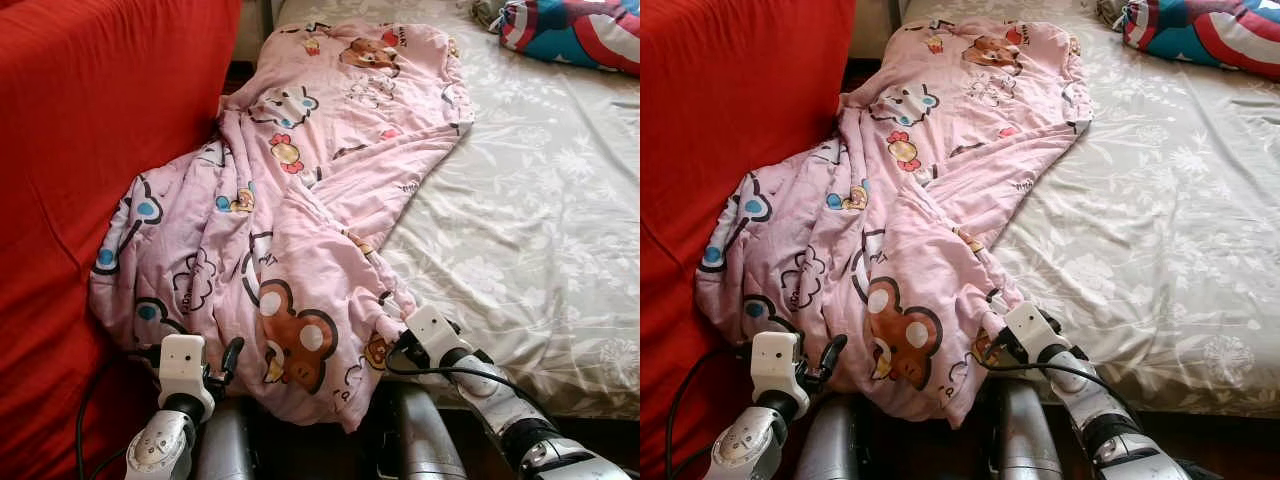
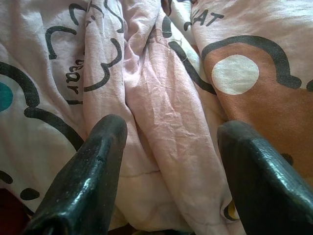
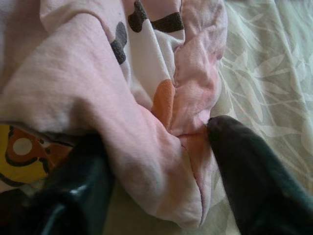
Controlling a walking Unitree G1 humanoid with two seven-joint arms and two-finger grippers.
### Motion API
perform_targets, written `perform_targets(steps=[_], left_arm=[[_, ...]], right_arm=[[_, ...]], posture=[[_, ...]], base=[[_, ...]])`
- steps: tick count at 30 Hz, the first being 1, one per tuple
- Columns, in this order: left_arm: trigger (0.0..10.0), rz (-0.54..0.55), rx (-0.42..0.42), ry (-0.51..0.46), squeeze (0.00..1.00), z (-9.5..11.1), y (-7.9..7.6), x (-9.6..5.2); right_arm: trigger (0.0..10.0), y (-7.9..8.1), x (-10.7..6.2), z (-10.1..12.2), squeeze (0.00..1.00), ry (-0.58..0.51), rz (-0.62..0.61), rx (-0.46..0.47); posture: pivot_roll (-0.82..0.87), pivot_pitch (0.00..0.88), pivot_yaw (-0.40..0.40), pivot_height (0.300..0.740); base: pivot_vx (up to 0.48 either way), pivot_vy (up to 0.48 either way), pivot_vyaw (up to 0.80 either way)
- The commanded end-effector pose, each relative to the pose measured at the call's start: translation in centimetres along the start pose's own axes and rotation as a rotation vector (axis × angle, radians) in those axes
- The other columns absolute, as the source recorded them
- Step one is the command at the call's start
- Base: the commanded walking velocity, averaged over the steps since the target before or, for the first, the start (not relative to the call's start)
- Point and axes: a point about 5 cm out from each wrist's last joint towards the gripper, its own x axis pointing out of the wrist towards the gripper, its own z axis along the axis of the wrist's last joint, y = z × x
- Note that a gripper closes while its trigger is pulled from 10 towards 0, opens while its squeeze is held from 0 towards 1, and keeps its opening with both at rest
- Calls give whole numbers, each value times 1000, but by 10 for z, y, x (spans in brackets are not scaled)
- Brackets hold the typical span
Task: Clean up the room
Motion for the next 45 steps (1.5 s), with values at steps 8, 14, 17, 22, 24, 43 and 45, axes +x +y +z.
perform_targets(steps=[8,14,17,22,24,43,45], left_arm=[[10000,8,7,29,0,-6,0,-3],[10000,8,7,28,0,-6,0,-2],[10000,9,6,26,0,-5,0,-1],[10000,9,6,24,0,-5,0,2],[10000,8,5,21,0,-4,0,4],[10000,10,-8,-4,0,1,-4,34],[10000,10,-8,-6,0,1,-4,36]], right_arm=[[0,5,-4,-13,0,48,14,4],[0,5,-4,-14,0,51,9,10],[0,5,-4,-13,0,53,6,12],[0,3,-3,-12,0,47,-12,47],[0,2,-3,-11,0,41,-26,88],[10000,7,-13,-20,0,-75,-139,471],[10000,8,-14,-19,0,-93,-146,494]], posture=[[28,202,-6,578],[28,199,-6,578],[29,196,-7,578],[27,182,-9,578],[26,178,-9,578],[-15,70,-11,578],[-20,64,-10,578]], base=[[0,0,0],[0,0,0],[0,0,0],[0,0,0],[0,0,0],[0,0,0],[0,0,0]])
